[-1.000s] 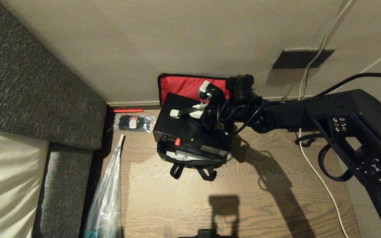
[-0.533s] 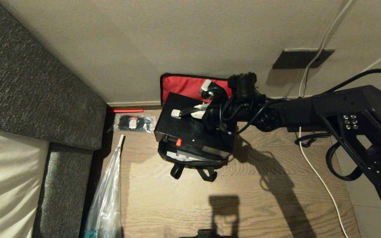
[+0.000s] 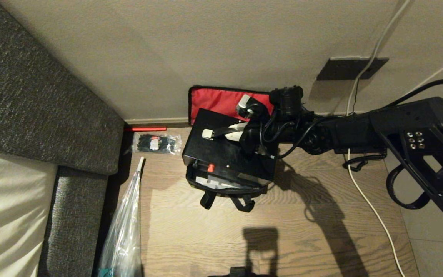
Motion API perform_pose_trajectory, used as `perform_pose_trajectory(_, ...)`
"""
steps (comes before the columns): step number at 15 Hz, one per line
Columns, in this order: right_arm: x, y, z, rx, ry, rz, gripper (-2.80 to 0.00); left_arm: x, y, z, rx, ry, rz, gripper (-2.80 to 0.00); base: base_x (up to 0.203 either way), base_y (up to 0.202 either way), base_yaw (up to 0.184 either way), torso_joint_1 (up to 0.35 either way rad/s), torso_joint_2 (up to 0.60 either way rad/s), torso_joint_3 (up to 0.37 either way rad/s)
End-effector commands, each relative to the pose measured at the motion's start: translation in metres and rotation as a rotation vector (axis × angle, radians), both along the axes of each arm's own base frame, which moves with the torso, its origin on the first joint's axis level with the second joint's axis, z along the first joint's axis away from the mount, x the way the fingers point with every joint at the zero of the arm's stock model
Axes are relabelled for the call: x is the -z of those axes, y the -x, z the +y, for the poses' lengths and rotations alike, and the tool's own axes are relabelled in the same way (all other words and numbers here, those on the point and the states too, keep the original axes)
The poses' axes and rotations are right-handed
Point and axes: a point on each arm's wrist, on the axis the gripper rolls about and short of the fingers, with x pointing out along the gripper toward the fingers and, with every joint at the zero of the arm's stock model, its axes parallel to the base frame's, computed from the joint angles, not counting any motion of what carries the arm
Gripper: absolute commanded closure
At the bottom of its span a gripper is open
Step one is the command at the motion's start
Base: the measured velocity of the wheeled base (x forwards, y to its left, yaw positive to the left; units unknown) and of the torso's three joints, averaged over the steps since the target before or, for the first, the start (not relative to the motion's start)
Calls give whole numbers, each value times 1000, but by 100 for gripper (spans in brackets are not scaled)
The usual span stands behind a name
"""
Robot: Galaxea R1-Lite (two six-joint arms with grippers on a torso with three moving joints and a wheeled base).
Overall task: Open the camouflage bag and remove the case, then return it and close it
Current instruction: Place the black box back
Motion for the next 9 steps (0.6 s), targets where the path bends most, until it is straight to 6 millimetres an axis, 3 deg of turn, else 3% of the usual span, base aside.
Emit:
perform_pose_trajectory(1, 1, 1, -1, -5, 7, 3, 0, 1, 0, 0, -1, 1, 5, 0, 0, 0, 0, 0, 0, 0)
perform_pose_trajectory(9, 45, -21, 2, -3, 70, -29, 0, 1, 0, 0, -1, 1, 4, 0, 0, 0, 0, 0, 0, 0)
